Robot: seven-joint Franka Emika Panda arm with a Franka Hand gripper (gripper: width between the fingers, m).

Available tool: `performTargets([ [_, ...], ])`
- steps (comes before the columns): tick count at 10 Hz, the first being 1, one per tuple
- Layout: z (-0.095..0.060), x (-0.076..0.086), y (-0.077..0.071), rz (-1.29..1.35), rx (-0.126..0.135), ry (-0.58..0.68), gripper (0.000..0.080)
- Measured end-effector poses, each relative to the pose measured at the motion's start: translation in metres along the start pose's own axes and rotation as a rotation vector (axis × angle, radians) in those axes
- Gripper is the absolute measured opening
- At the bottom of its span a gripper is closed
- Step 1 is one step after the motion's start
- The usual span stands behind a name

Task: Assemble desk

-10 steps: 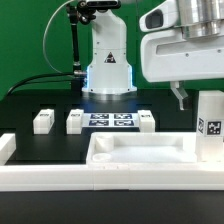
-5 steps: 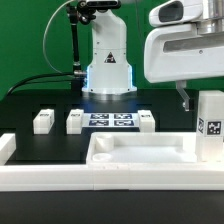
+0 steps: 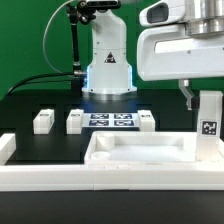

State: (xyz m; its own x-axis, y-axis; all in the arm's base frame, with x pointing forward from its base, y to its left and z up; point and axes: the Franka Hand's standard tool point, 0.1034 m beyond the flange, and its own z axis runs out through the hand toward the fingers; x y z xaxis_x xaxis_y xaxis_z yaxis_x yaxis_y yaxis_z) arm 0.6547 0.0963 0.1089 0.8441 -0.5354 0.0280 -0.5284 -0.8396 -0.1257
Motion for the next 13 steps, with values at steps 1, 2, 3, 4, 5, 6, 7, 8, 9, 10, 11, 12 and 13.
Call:
performTargets([
  [1, 0.000, 0.002, 0.003, 0.051, -0.008, 0.004, 0.0318],
  [2, 0.000, 0.003, 0.005, 0.063, -0.013, 0.005, 0.0318],
  [3, 0.000, 0.003, 0.005, 0.056, -0.013, 0.005, 0.0318],
  [4, 0.000, 0.003, 0.005, 0.056, -0.013, 0.006, 0.0318],
  [5, -0.001, 0.003, 0.006, 0.055, -0.013, 0.006, 0.0318],
  [6, 0.000, 0.003, 0.006, 0.055, -0.013, 0.006, 0.0394],
  [7, -0.002, 0.004, 0.005, 0.057, -0.010, 0.006, 0.0394],
  [8, -0.016, 0.008, 0.001, 0.067, 0.006, 0.004, 0.0528],
  [9, -0.033, 0.010, -0.004, 0.061, 0.023, 0.015, 0.0528],
  [10, -0.054, 0.010, -0.010, 0.033, 0.030, 0.020, 0.0628],
  [11, -0.071, 0.007, -0.015, 0.008, 0.028, 0.021, 0.0643],
  [12, -0.068, 0.008, -0.014, 0.014, 0.031, 0.025, 0.0643],
  [13, -0.064, 0.008, -0.013, 0.014, 0.028, 0.022, 0.0648],
])
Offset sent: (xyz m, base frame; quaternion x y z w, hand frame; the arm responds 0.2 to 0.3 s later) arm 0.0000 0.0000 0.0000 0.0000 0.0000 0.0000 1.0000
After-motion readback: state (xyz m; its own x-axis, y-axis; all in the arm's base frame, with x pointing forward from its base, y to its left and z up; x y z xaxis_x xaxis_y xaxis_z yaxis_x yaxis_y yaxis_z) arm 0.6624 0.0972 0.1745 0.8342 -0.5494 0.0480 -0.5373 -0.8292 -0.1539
